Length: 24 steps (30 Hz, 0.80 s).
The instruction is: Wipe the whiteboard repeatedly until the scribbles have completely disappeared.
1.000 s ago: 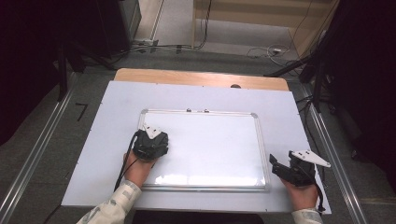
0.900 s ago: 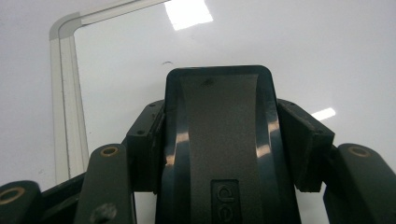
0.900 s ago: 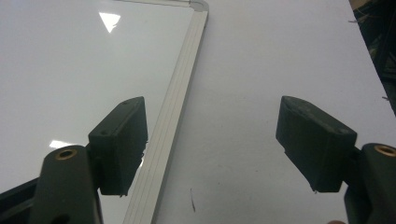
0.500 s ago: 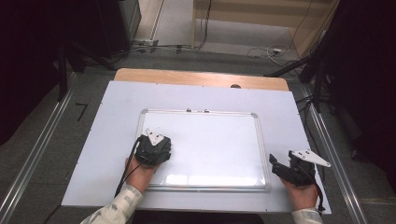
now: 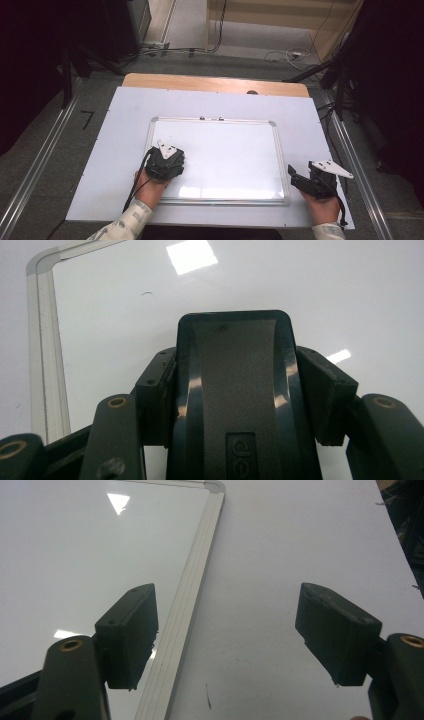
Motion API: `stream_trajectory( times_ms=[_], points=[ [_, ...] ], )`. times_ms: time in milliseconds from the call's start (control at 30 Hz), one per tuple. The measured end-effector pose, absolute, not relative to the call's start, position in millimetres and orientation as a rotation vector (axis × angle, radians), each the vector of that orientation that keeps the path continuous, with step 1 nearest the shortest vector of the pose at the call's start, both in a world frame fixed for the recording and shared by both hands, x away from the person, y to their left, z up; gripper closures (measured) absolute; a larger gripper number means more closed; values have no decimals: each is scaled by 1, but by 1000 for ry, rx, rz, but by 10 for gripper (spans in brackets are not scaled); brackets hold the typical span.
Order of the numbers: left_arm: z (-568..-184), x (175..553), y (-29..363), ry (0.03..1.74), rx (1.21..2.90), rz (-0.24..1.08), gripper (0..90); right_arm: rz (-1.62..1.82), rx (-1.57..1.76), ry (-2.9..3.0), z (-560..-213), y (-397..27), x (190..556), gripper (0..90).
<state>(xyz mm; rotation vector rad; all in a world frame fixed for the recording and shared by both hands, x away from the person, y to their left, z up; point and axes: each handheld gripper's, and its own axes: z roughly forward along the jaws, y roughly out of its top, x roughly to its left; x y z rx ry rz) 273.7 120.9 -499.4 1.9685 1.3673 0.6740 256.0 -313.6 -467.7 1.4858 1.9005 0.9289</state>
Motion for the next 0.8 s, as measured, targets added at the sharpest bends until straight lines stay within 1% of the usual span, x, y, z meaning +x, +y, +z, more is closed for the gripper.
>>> stream_trajectory(
  times_ms=[200, 800],
  points=[
    [-499, 279, 121, 1369, 1964, 676, 405, 926, 1477, 1908, -468, -311, 256, 238],
    [-499, 320, 140, 1454, 1912, 710, 404, 930, 1477, 1907, -468, -313, 255, 238]
  ],
)
